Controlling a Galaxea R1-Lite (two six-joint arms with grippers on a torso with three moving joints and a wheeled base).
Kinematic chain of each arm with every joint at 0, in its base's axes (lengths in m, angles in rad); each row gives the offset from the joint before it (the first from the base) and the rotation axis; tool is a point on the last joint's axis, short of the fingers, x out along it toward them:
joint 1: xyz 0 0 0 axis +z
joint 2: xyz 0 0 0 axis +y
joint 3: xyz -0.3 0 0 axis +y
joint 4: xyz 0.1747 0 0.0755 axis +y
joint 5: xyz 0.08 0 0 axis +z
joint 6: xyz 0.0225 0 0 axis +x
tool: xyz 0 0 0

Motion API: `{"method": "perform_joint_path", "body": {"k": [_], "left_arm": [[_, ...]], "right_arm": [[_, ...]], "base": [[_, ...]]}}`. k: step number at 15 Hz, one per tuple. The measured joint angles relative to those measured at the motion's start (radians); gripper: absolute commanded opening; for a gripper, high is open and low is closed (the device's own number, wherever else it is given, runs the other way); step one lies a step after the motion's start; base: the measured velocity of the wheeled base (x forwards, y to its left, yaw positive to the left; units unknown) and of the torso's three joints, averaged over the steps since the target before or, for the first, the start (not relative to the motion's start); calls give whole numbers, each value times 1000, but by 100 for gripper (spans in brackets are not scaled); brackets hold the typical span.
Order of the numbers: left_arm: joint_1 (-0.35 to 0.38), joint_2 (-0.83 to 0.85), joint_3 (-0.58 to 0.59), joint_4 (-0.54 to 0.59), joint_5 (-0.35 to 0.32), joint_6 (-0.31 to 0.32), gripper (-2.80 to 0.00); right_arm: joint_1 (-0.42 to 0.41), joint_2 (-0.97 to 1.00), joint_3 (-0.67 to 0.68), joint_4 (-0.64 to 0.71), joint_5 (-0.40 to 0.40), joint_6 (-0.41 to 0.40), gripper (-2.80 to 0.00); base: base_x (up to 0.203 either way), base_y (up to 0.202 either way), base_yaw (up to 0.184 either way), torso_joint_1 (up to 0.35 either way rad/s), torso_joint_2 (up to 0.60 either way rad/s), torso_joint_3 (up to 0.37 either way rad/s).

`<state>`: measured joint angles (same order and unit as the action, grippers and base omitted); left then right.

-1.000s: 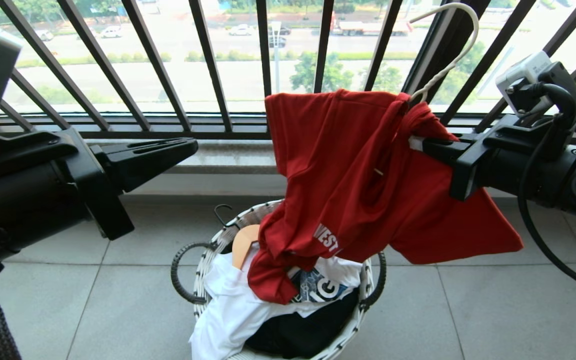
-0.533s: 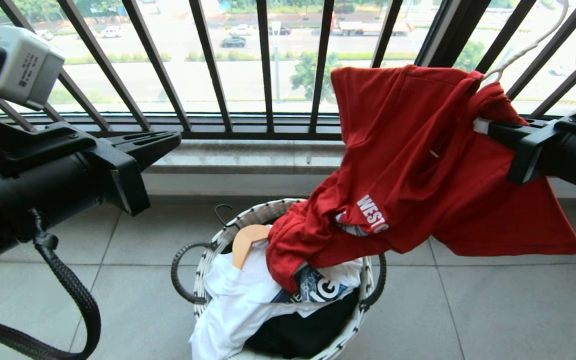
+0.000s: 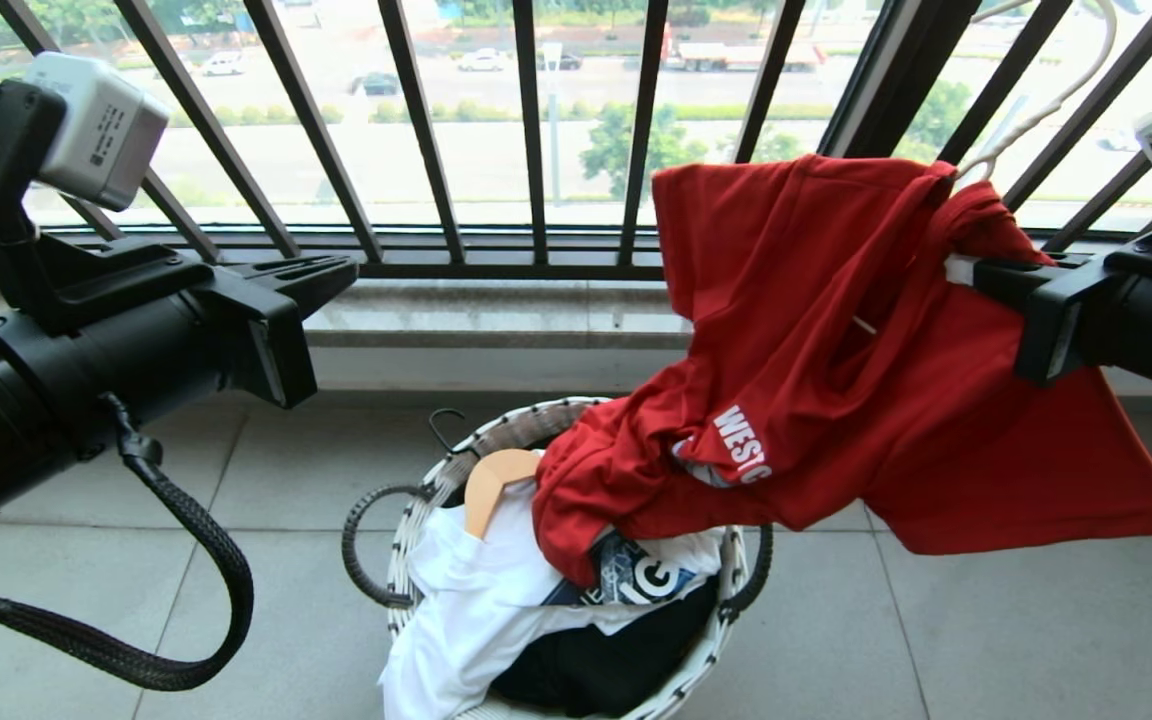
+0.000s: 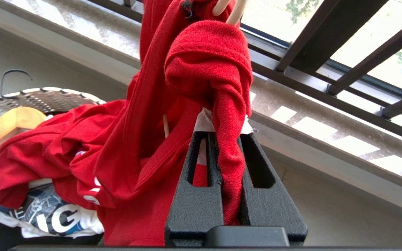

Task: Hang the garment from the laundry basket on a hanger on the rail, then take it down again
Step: Hang the clothes rack on the clothesline

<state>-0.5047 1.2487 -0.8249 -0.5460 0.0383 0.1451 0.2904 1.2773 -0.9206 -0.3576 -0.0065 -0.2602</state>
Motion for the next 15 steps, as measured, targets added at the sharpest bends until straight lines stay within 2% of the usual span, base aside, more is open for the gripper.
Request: {"method": "perform_joint_path", "body": {"k": [11, 15], "left_arm": [[0, -9, -2, 0, -1, 0, -280], [0, -12, -2, 1, 0, 0, -280]], "right_arm": [[8, -22, -9, 8, 3, 3, -280], [7, -32, -6, 2, 7, 4, -280]], "base": [[0, 0, 0, 0, -6, -3], [0, 0, 0, 34, -220, -290]]}}
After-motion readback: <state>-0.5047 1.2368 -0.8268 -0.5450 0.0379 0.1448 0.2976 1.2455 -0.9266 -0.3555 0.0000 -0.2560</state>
